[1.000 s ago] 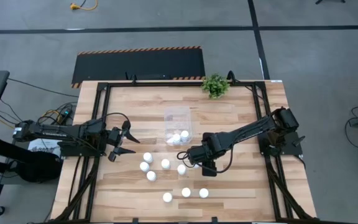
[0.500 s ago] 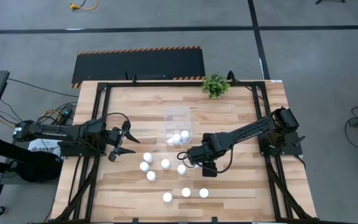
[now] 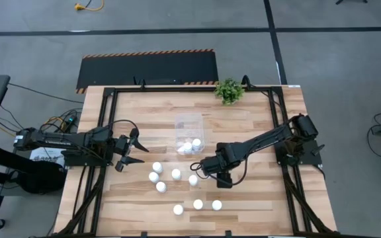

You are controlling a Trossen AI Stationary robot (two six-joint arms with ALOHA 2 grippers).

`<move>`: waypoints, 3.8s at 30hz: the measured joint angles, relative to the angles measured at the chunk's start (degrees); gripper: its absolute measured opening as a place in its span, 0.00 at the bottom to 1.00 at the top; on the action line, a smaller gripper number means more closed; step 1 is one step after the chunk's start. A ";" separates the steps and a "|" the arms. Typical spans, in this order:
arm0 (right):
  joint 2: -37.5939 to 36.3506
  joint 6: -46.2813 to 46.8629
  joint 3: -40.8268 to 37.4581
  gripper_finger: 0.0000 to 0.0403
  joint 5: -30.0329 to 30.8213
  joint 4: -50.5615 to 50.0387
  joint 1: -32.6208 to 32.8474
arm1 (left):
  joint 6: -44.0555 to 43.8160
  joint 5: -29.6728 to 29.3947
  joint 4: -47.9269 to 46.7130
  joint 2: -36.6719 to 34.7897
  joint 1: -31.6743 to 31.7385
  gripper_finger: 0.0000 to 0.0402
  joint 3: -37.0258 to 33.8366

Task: Pick and place pill bottles into a basket
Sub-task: Put the pill bottles into the container

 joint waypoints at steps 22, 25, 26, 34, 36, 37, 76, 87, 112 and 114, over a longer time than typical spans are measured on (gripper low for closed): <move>0.00 -1.22 -0.05 0.53 -0.17 0.54 0.00 | 0.00 0.00 0.01 -0.01 0.01 0.53 0.00; 0.00 -1.49 -0.05 0.48 -0.18 0.54 0.00 | 0.00 0.00 0.01 0.01 0.02 0.53 0.00; 0.00 -1.49 -0.05 0.47 -0.17 0.54 0.00 | 0.00 0.00 0.01 0.01 0.01 0.53 0.00; 0.00 -1.55 -0.05 0.39 -0.20 0.29 0.00 | 0.00 0.00 0.01 -0.01 0.02 0.53 0.00; 0.00 -1.60 -0.05 0.41 -0.20 -0.22 0.00 | 0.00 0.00 -0.01 0.00 0.01 0.53 0.00; -0.01 -1.64 -0.05 0.42 -0.20 -0.49 -0.02 | 0.00 0.00 -0.02 -0.01 0.02 0.53 0.00; -0.02 -18.99 22.78 0.39 0.28 -19.06 -15.51 | 0.09 0.00 -0.45 0.01 0.01 0.53 -0.02; -0.02 -23.02 25.08 0.44 0.26 -18.30 -19.01 | 0.13 0.00 -0.43 0.01 0.01 0.53 -0.02; -0.02 -30.23 25.08 0.38 0.28 -12.37 -22.64 | -0.60 0.00 -0.40 -0.01 0.02 0.53 -0.02; -0.02 -30.45 25.08 0.41 0.26 -11.55 -22.64 | -0.64 0.00 -0.40 0.00 0.01 0.53 -0.02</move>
